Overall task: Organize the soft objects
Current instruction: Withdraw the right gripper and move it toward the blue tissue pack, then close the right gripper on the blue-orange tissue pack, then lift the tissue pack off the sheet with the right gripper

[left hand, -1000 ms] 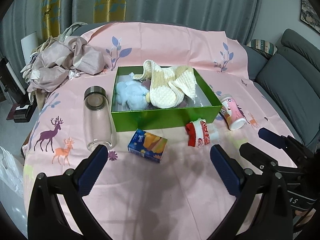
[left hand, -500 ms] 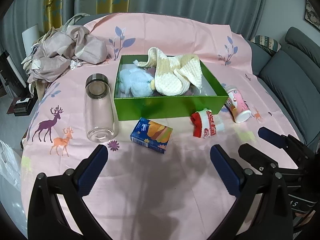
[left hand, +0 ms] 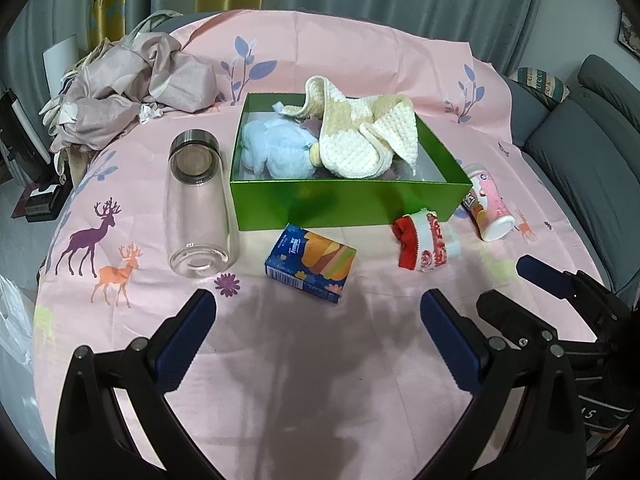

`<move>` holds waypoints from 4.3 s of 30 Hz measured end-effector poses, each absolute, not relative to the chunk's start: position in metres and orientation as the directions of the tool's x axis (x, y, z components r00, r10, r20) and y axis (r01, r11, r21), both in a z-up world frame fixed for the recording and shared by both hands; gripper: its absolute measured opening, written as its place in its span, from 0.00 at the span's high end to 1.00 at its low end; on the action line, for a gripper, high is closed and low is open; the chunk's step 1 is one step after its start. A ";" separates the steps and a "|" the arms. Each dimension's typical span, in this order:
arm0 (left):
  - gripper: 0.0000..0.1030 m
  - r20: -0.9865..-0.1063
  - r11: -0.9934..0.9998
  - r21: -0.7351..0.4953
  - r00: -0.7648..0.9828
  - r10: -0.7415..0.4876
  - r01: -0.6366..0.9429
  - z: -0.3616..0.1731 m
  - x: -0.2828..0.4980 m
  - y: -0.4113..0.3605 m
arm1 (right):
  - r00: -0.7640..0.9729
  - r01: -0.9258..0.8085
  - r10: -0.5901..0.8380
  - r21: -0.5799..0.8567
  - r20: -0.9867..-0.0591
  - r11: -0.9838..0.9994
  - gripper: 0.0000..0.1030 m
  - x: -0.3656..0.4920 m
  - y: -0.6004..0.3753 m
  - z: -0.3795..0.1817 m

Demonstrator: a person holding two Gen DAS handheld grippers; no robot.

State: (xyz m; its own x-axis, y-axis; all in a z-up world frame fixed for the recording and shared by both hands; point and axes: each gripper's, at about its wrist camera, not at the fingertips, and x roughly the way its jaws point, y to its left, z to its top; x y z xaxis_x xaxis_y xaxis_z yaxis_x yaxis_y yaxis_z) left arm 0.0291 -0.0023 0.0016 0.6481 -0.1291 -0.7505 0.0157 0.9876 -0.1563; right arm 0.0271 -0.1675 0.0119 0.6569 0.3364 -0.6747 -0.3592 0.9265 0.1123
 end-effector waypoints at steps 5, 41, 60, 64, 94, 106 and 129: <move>0.01 -0.746 0.978 -0.206 0.643 -0.171 0.021 -0.005 0.033 0.006 | 0.651 -0.359 0.327 0.102 -0.685 0.928 0.27 0.030 -0.164 0.006; 0.49 -0.736 0.896 -0.434 0.535 -0.414 0.096 -0.076 0.118 0.046 | 0.465 -0.525 0.438 0.159 -0.769 0.836 0.46 0.093 -0.073 -0.072; 0.49 -0.723 0.915 -0.379 0.572 -0.386 0.139 -0.050 0.079 0.024 | 0.498 -0.501 0.461 0.190 -0.735 0.845 0.65 0.073 -0.089 -0.055; 0.49 -0.709 0.918 -0.364 0.593 -0.383 0.158 -0.035 0.066 0.016 | 0.522 -0.501 0.470 0.190 -0.712 0.844 0.65 0.058 -0.098 -0.040; 0.49 -0.661 0.933 -0.285 0.661 -0.356 0.217 0.011 0.033 -0.017 | 0.607 -0.499 0.493 0.184 -0.624 0.847 0.65 0.019 -0.129 0.003; 0.49 -0.672 0.936 -0.285 0.653 -0.349 0.207 0.005 0.037 -0.017 | 0.595 -0.503 0.502 0.195 -0.628 0.842 0.65 0.022 -0.130 -0.003; 0.48 -0.704 0.950 -0.229 0.639 -0.312 0.211 0.001 0.051 -0.033 | 0.593 -0.497 0.530 0.241 -0.606 0.833 0.65 0.034 -0.143 -0.012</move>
State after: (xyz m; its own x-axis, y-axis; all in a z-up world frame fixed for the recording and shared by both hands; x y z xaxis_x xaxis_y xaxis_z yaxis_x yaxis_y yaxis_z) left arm 0.0512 -0.0332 0.0012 0.6385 -0.3117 -0.7037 0.2111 0.9502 -0.2293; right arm 0.0342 -0.1427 -0.0118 0.5934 0.5296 -0.6061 -0.4974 0.8333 0.2412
